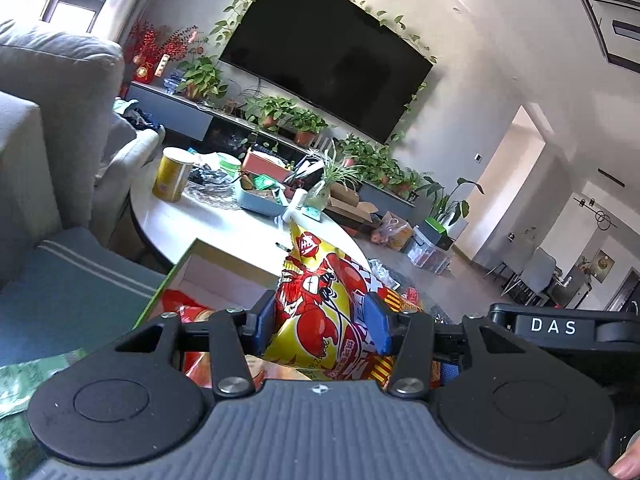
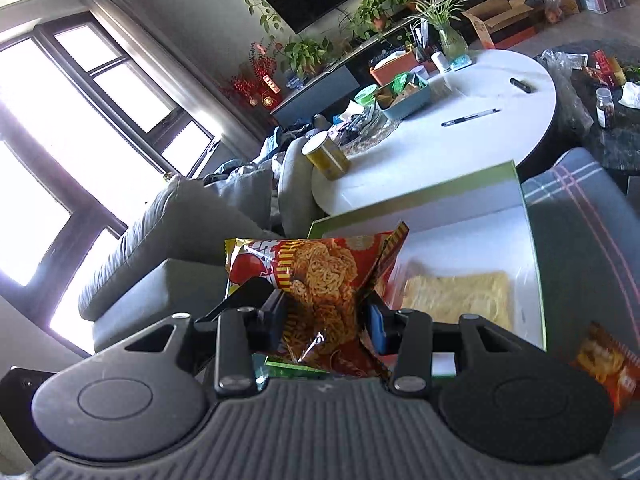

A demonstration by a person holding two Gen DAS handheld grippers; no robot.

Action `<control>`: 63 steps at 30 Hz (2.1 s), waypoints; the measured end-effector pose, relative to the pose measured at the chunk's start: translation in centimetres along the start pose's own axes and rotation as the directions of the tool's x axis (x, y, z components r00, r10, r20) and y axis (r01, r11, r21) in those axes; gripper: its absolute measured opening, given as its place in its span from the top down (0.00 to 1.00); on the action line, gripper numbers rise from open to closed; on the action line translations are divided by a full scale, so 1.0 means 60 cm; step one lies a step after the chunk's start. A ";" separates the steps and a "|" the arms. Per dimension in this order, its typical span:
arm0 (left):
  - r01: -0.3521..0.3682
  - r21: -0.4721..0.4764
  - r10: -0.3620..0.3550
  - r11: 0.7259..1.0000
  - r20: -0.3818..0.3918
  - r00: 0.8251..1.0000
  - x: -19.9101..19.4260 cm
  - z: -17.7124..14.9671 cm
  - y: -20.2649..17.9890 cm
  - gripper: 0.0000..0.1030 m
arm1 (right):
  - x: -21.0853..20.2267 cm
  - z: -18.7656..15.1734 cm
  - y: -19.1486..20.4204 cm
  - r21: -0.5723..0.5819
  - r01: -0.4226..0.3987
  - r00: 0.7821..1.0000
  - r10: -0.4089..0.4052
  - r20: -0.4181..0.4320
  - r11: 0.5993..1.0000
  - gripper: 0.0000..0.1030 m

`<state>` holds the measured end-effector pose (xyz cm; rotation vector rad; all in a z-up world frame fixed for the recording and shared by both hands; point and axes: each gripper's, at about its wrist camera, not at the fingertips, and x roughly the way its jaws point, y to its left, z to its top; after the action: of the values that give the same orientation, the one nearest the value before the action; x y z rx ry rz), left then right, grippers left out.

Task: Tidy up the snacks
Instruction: 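Lower the red snack bag into the box with the right gripper while the left drops the crab bag, then grasp the light green sachet with the left gripper while the right grasps the green pastry bag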

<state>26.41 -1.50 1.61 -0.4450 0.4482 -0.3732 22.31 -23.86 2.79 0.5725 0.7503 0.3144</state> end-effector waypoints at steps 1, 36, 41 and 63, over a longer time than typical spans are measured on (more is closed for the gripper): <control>0.007 0.001 -0.007 1.000 -0.002 1.000 0.007 0.000 -0.001 0.58 | 0.001 0.003 -0.003 -0.003 0.002 1.000 -0.002 0.005 1.000 0.25; -0.085 0.001 0.085 0.996 -0.036 0.996 0.001 -0.005 0.012 0.20 | -0.083 -0.031 -0.102 0.126 0.182 0.955 -0.206 0.213 0.975 0.00; -0.120 0.007 0.120 0.993 -0.006 0.993 -0.078 -0.017 0.045 0.20 | -0.110 -0.076 -0.118 0.198 0.195 0.952 -0.234 0.196 0.961 0.00; -0.309 -0.123 0.318 0.943 0.059 0.946 -0.181 -0.019 0.213 0.18 | -0.075 -0.133 0.005 0.042 0.142 0.984 -0.145 0.102 0.989 0.00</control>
<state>19.89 13.59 -1.97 -0.4865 0.4569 -0.0212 13.41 -22.72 0.73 0.5602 0.6923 0.1370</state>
